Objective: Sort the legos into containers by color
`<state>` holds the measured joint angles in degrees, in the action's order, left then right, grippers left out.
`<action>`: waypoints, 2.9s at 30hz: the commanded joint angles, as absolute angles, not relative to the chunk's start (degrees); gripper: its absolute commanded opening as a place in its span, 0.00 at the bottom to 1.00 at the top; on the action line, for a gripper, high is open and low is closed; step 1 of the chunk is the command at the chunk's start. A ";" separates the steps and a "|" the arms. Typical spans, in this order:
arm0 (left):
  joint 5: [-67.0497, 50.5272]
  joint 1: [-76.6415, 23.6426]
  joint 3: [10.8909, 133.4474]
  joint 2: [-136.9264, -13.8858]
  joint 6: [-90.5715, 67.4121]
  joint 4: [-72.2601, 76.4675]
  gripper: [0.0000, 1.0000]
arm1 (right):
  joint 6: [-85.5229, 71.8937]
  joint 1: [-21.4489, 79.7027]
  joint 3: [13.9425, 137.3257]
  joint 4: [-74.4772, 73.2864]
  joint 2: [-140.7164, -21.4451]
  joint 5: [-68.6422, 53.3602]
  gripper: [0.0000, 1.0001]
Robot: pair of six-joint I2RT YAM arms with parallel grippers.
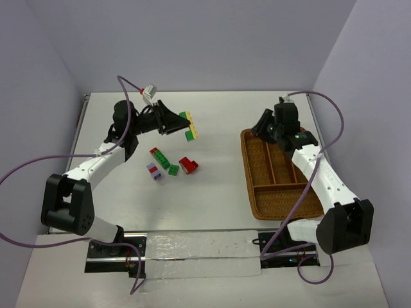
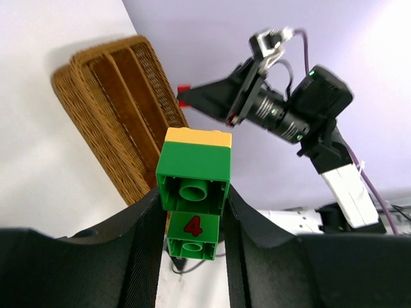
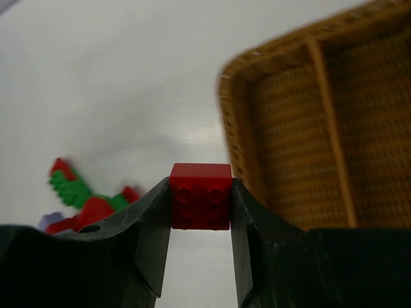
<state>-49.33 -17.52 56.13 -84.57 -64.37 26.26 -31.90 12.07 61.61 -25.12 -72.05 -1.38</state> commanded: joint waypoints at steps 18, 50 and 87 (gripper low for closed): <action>-45.27 -18.98 62.57 -80.33 -52.47 9.67 0.00 | -27.16 11.07 62.66 -26.54 -86.49 6.76 0.76; -35.72 -18.98 62.88 -81.21 -55.46 6.28 0.00 | -14.63 45.60 82.35 -21.99 -82.88 1.80 0.88; -33.29 -16.56 65.20 -78.09 -49.71 0.05 0.74 | -18.24 48.08 85.69 -23.86 -88.45 14.23 0.00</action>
